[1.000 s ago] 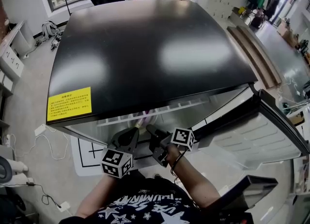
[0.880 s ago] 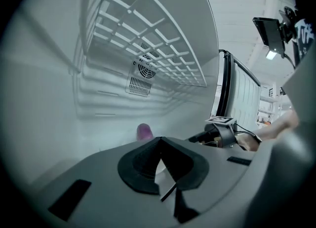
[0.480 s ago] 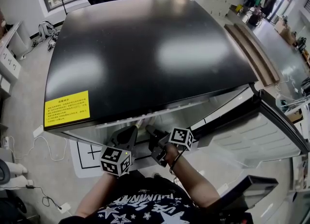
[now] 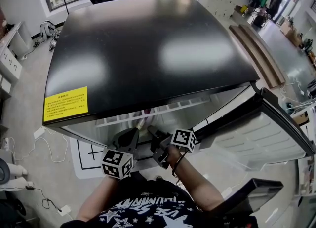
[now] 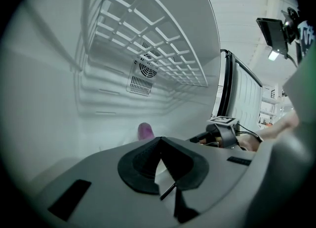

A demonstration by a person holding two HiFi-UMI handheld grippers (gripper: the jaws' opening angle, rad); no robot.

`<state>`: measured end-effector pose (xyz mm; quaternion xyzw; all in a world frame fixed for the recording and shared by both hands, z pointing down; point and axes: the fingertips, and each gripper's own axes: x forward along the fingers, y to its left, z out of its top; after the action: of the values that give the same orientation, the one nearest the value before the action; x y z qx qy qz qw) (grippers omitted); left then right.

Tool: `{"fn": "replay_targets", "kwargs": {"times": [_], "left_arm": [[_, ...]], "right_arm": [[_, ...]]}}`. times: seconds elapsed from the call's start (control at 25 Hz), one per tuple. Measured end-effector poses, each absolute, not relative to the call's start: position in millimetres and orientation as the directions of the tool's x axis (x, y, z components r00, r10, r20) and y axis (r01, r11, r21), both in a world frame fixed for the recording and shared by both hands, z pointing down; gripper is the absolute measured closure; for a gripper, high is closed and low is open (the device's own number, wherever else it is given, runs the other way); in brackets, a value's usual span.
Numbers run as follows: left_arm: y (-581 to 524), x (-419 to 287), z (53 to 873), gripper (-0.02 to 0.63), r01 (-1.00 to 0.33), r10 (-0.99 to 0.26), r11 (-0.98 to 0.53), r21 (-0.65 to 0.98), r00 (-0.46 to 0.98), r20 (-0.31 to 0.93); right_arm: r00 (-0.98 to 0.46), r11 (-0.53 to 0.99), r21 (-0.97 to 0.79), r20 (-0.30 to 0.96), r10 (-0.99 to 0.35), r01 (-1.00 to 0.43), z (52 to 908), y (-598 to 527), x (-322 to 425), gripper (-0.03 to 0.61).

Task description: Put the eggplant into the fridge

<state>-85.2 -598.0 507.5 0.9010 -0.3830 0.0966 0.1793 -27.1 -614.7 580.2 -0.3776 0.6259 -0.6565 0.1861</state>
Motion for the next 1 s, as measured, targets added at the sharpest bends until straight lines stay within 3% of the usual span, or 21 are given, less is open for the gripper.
{"fn": "replay_targets", "kwargs": {"times": [1.0], "left_arm": [[-570, -90, 502, 0.604, -0.779, -0.712, -0.586, 0.222, 0.626, 0.317]], "right_arm": [[-0.703, -0.135, -0.931, 0.345, -0.622, -0.338, 587, -589, -39, 0.520]]}}
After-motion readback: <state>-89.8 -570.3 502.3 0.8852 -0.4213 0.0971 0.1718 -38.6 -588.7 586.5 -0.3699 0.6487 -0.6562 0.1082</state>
